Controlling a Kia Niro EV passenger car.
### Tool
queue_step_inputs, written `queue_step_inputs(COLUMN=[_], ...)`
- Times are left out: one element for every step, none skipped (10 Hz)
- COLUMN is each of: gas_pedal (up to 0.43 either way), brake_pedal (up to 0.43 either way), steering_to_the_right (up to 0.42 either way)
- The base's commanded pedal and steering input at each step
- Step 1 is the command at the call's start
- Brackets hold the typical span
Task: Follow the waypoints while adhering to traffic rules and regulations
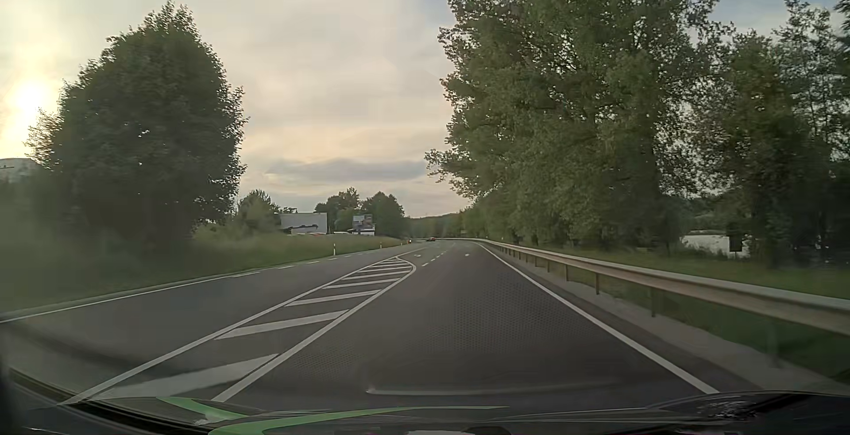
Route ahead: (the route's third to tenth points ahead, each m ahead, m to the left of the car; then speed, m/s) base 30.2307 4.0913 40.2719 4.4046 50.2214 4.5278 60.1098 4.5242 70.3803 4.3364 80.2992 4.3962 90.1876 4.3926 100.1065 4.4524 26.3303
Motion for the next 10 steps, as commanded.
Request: queue_step_inputs(gas_pedal=[0.000, 0.000, 0.000, 0.000, 0.000, 0.000, 0.000, 0.000, 0.000, 0.000], brake_pedal=[0.000, 0.000, 0.000, 0.000, 0.000, 0.000, 0.000, 0.012, 0.037, 0.085], steering_to_the_right=[-0.002, -0.003, -0.004, -0.003, -0.004, -0.004, -0.004, -0.004, -0.003, -0.004])
